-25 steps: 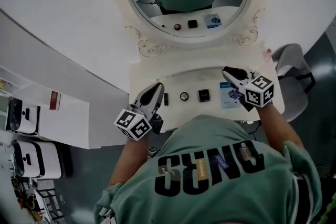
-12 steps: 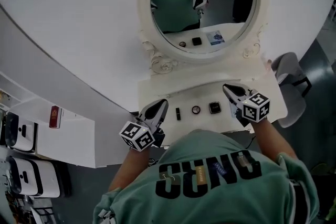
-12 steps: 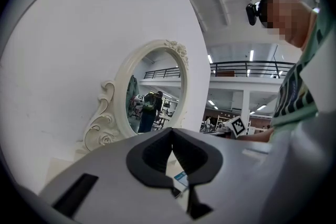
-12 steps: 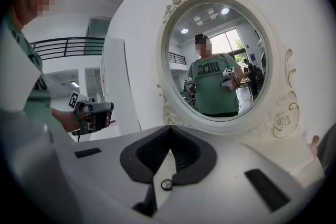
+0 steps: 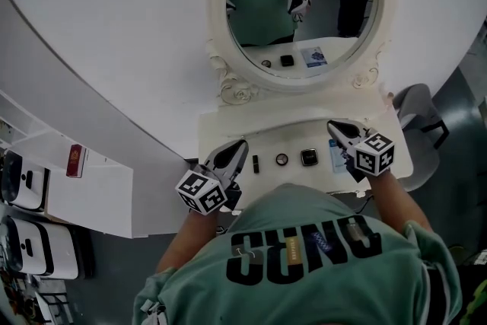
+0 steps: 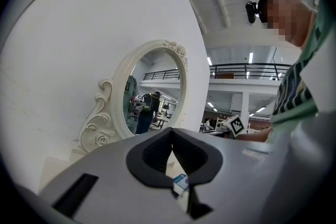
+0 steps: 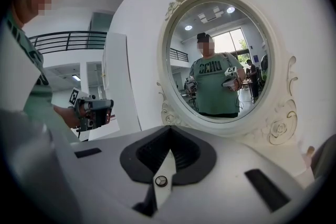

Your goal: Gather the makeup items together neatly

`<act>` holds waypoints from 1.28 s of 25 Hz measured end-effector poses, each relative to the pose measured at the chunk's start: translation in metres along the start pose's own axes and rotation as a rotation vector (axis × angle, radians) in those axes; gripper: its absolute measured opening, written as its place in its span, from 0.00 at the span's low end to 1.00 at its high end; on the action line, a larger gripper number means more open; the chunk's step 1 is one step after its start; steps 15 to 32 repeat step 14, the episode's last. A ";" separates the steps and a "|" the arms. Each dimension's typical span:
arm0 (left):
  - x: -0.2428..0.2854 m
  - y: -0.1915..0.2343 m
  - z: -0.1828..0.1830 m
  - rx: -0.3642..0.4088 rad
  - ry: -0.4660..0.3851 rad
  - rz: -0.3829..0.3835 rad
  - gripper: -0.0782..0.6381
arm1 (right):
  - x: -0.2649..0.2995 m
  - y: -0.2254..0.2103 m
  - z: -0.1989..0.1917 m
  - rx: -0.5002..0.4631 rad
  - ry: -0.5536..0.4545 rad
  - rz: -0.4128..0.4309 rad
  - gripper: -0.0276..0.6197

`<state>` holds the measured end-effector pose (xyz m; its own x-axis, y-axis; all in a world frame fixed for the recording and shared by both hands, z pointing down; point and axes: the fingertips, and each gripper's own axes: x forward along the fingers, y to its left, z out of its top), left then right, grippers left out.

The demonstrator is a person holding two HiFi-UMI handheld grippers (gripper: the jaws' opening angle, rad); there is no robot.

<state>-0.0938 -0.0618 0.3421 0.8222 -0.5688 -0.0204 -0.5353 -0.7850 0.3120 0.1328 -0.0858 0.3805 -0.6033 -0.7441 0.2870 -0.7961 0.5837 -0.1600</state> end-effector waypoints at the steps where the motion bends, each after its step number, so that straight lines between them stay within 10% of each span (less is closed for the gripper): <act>1: 0.000 0.002 0.001 -0.002 0.000 0.001 0.12 | 0.002 0.000 0.001 -0.001 0.001 0.002 0.03; 32: 0.003 0.006 -0.003 -0.001 -0.014 0.001 0.12 | 0.007 -0.001 -0.001 -0.005 -0.010 0.017 0.03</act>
